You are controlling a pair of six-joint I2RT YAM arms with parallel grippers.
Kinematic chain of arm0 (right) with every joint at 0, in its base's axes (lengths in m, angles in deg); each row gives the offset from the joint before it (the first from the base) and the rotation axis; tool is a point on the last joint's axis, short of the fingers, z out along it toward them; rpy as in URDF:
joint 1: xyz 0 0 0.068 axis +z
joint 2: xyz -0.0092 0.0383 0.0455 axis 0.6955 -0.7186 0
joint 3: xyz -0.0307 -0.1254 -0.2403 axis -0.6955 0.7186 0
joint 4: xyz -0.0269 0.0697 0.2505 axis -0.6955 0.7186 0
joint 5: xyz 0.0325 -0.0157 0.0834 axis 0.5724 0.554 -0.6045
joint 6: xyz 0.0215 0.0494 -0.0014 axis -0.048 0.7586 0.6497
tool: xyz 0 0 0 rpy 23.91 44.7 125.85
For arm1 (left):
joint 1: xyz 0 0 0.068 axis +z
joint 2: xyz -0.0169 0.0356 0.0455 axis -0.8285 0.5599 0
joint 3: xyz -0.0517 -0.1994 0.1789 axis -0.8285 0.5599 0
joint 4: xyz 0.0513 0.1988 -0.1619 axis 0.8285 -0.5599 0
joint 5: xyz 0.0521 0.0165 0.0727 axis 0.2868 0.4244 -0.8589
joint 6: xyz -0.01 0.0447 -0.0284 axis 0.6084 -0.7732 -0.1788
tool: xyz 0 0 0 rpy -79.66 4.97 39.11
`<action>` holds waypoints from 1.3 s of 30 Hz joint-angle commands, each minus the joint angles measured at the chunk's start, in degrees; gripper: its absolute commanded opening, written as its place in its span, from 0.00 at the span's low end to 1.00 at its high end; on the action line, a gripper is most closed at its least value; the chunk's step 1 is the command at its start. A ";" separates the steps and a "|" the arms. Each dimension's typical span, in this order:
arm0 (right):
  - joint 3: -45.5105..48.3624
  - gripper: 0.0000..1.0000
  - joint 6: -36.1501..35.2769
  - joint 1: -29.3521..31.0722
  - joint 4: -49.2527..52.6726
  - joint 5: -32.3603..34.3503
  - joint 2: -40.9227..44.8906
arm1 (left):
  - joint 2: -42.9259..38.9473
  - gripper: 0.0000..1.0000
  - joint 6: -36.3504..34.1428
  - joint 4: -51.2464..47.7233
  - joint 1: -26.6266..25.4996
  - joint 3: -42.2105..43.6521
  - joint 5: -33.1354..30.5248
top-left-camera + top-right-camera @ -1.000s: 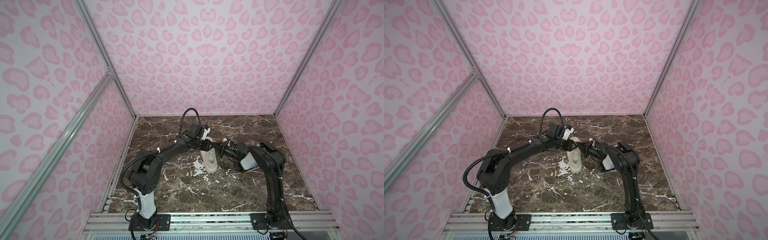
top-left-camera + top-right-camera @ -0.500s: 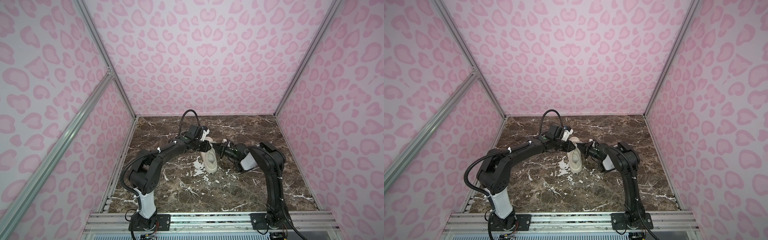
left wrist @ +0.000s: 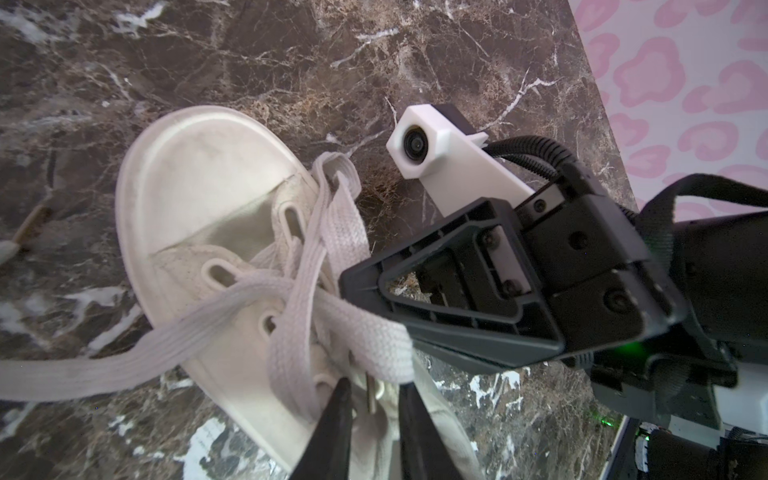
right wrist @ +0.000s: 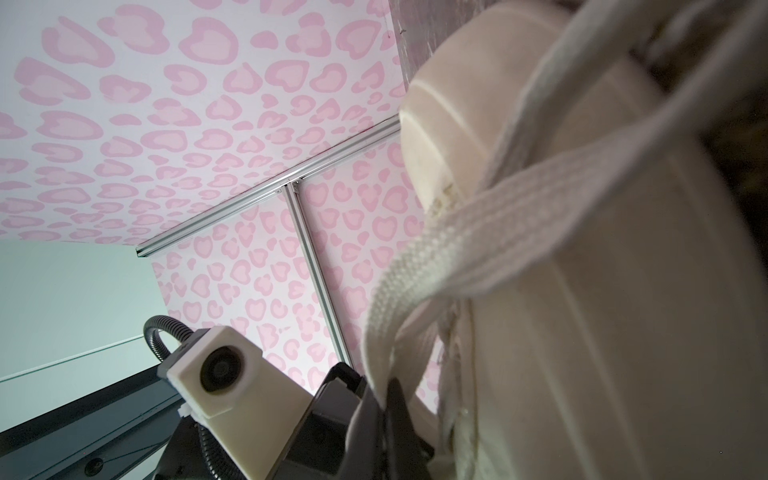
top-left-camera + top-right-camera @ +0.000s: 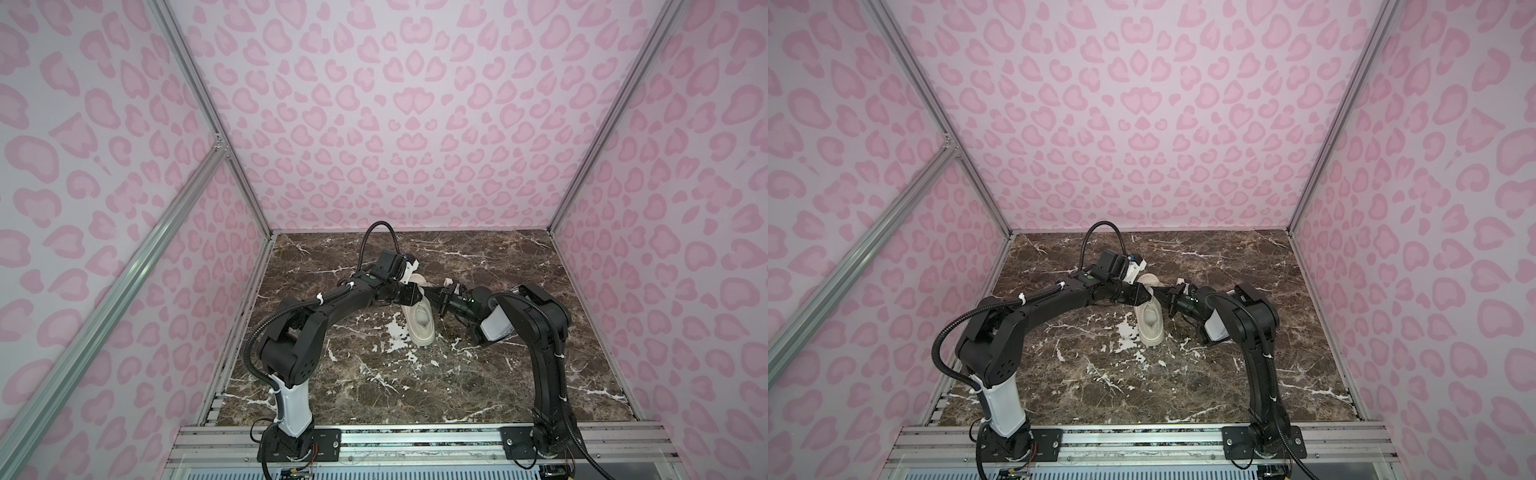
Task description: Tie the shoes
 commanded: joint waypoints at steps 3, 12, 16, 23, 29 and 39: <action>-0.10 0.02 0.09 0.13 -2.03 -0.31 -0.49 | 0.80 0.17 0.33 1.92 0.14 -0.68 1.12; 0.35 0.12 -0.30 -0.12 -2.05 -0.14 -0.38 | 0.21 0.03 -0.14 0.93 0.45 -0.54 0.55; 1.78 0.20 -0.94 -1.12 -2.03 -0.11 0.32 | -0.98 0.03 -0.81 -0.20 0.50 0.16 0.17; 5.66 0.23 -2.69 -3.93 -2.03 -1.24 2.31 | -4.56 0.03 -1.43 -2.97 0.50 1.32 -1.27; 9.56 0.25 -5.10 -6.24 -1.91 -1.91 4.67 | -6.95 0.03 -1.89 -5.24 0.48 2.18 -1.69; 11.52 0.31 -13.10 -7.34 2.57 -1.98 8.56 | -9.53 0.03 -2.43 -12.09 0.50 0.92 -1.52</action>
